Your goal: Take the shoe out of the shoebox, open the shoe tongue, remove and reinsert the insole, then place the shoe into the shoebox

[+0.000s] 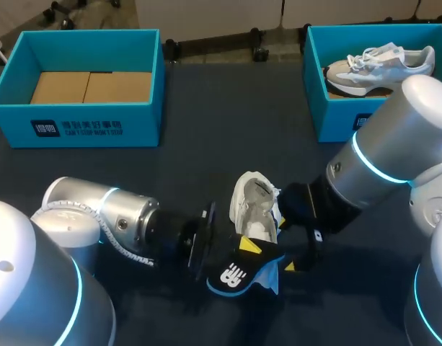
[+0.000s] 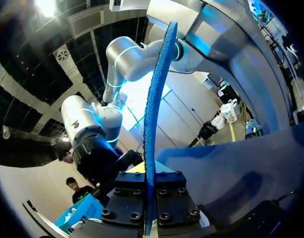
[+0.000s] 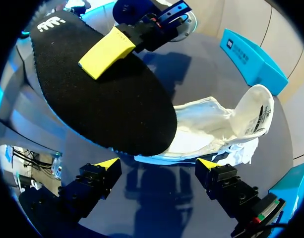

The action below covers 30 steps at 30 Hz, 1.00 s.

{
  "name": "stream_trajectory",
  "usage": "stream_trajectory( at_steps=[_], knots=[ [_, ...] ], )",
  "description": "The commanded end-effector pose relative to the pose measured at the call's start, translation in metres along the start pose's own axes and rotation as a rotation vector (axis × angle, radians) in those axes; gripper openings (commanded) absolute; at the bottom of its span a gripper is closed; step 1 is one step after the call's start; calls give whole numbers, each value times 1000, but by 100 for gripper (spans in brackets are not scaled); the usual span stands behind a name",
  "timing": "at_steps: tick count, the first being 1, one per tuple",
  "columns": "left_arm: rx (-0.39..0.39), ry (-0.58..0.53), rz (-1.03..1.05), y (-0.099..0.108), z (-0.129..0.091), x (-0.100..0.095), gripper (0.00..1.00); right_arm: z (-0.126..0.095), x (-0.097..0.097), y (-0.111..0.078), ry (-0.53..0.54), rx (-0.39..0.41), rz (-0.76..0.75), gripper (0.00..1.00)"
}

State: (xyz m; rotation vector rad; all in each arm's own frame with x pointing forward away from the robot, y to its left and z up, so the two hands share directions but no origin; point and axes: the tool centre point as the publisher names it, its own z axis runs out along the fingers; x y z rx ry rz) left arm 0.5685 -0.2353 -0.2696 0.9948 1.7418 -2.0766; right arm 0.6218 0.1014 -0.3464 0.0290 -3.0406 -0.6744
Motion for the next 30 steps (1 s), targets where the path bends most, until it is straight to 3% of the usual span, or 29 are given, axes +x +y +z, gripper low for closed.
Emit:
stream_trajectory(
  at_steps=[1, 30],
  knots=[
    [-15, -20, -6, 4, 5, -1, 0, 1, 0, 1, -2, 3, 1, 100],
    [-95, -110, -65, 16, 3, -2, 0, 1, 0, 1, -2, 3, 1, 100]
  ],
)
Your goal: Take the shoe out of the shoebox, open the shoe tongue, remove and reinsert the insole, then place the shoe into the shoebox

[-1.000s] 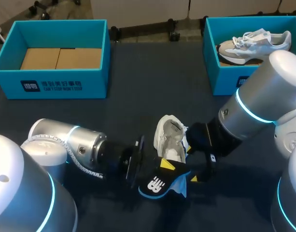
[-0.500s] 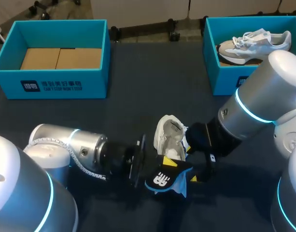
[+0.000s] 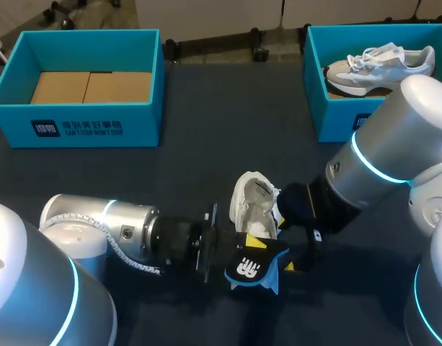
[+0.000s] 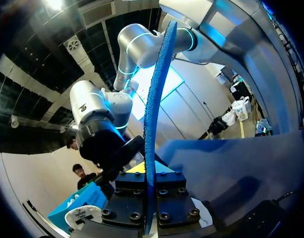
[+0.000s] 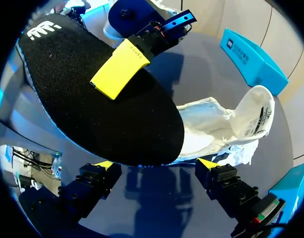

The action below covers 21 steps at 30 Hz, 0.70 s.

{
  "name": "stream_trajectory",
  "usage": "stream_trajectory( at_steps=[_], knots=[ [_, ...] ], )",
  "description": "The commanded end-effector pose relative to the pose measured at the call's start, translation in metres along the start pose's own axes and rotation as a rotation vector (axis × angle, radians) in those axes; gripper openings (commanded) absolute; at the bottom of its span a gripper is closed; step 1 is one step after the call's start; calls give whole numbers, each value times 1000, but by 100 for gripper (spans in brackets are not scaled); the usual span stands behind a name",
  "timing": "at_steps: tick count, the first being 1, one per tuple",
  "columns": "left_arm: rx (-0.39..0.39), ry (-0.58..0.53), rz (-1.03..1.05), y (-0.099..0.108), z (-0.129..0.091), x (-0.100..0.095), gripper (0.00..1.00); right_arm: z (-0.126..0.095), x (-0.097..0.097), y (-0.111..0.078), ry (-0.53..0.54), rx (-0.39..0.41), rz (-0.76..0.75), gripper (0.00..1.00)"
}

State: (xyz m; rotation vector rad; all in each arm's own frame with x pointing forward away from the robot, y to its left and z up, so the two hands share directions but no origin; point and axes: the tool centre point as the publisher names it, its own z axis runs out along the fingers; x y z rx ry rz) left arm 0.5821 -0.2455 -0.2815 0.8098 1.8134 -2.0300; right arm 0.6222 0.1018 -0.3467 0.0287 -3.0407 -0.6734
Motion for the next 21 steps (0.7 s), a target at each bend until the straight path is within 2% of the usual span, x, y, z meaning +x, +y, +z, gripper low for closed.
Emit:
stream_trajectory(
  at_steps=[1, 9, 21],
  knots=[
    [-11, -12, -8, -4, -3, 2, 0, 1, 1, 1, -2, 2, 1, 100],
    [-30, -23, -27, 0, -13, 2, 0, 1, 1, 1, -2, 2, 1, 100],
    [-2, 1, -35, 10, -12, 2, 0, 1, 1, 1, -2, 2, 1, 100]
  ],
)
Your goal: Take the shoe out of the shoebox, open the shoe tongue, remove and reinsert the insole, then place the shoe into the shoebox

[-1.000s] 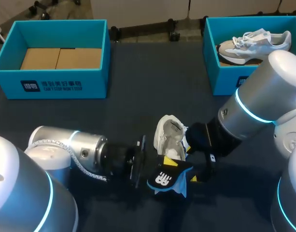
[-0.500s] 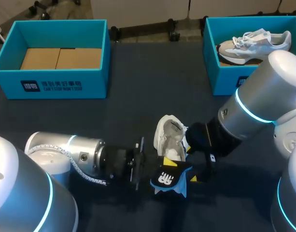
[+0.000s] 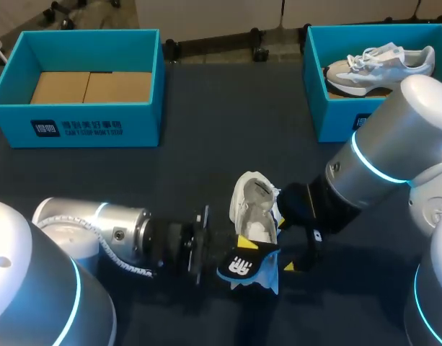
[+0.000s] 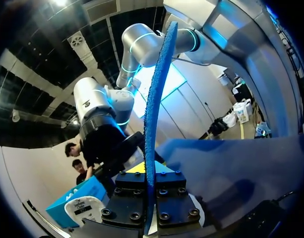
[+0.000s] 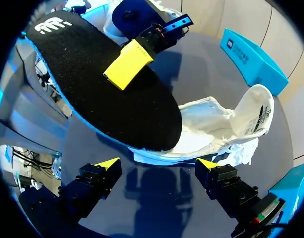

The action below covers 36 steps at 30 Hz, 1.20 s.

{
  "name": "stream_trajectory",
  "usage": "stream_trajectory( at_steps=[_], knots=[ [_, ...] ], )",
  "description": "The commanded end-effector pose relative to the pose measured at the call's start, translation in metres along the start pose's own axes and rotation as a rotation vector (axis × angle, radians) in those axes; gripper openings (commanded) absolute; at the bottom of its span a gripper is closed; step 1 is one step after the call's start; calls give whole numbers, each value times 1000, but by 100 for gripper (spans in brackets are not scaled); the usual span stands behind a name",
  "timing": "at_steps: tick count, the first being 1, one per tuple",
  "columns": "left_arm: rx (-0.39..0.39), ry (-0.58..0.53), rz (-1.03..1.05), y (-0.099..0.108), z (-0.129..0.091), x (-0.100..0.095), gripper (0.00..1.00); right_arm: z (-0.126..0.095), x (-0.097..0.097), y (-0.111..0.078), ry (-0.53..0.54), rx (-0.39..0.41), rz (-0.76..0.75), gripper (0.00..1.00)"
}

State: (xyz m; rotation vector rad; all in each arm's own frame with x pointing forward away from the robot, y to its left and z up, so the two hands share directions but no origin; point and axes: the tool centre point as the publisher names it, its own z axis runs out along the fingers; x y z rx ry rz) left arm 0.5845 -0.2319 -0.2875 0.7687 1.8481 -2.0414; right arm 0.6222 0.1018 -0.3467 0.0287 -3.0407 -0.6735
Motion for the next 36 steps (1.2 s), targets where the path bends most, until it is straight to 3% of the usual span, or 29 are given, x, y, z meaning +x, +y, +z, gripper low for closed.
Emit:
stream_trajectory(
  at_steps=[1, 16, 36],
  knots=[
    [10, 10, 4, 6, 2, -2, 0, 1, 1, 1, -2, 2, 1, 100],
    [4, 44, 41, 23, 6, -5, 0, 1, 1, 1, -2, 2, 1, 100],
    [-83, 37, 99, 48, 7, -6, 0, 1, 1, 1, -2, 2, 1, 100]
  ],
)
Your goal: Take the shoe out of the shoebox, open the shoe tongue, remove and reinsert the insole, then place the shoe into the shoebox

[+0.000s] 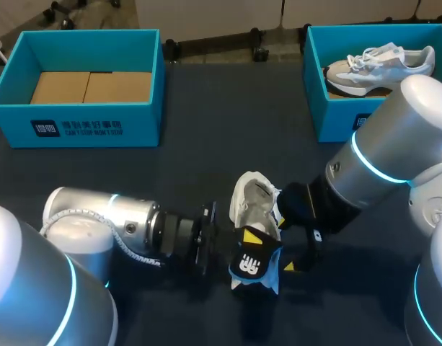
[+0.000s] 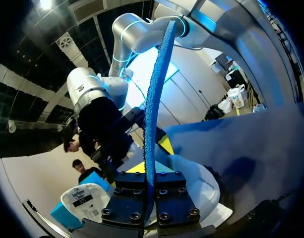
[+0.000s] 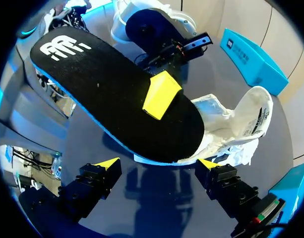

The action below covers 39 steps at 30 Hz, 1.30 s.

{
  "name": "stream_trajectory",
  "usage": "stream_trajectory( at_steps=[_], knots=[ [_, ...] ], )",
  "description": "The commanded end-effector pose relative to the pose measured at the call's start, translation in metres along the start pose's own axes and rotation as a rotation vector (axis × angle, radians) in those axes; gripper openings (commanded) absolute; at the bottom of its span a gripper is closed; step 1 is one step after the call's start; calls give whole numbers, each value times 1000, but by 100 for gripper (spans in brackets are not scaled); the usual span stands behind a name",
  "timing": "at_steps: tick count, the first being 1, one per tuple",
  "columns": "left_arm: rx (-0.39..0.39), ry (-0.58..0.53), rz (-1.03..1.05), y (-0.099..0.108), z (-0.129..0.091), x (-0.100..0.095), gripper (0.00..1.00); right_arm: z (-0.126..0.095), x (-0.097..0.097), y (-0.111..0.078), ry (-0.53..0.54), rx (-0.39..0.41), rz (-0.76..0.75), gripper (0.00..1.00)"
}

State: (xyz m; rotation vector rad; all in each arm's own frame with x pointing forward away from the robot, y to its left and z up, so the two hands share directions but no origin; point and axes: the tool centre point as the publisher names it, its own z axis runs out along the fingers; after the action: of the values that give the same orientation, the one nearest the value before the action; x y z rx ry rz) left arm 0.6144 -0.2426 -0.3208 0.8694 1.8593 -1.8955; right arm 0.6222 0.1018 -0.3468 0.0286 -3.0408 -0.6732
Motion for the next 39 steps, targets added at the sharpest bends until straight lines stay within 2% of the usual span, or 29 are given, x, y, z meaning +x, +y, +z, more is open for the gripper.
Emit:
stream_trajectory(
  at_steps=[1, 17, 22, 31, 32, 33, 34, 36, 39],
  knots=[
    [-12, -5, -3, 4, 4, 2, 0, 1, 1, 1, -2, 2, 1, 100],
    [-135, -20, 15, 29, 8, -1, 0, 1, 1, 1, -2, 2, 1, 100],
    [-166, -28, 18, 30, 9, -1, 0, 1, 1, 1, -2, 2, 1, 100],
    [-164, -30, -6, 24, 2, -1, 0, 1, 1, 1, -2, 2, 1, 100],
    [-162, -30, -15, 22, 1, -1, 8, 1, 1, 1, -2, 2, 1, 100],
    [-161, -29, -16, 20, 1, 0, 22, 1, 1, 1, -2, 2, 1, 100],
    [-161, -29, -16, 20, 1, 0, 22, 1, 1, 1, -2, 2, 1, 100],
    [-161, -33, -12, 16, -2, 0, 14, 1, 1, 1, -2, 2, 1, 100],
    [-161, -36, -9, 11, -3, 0, 14, 1, 1, 1, -2, 2, 1, 100]
  ],
)
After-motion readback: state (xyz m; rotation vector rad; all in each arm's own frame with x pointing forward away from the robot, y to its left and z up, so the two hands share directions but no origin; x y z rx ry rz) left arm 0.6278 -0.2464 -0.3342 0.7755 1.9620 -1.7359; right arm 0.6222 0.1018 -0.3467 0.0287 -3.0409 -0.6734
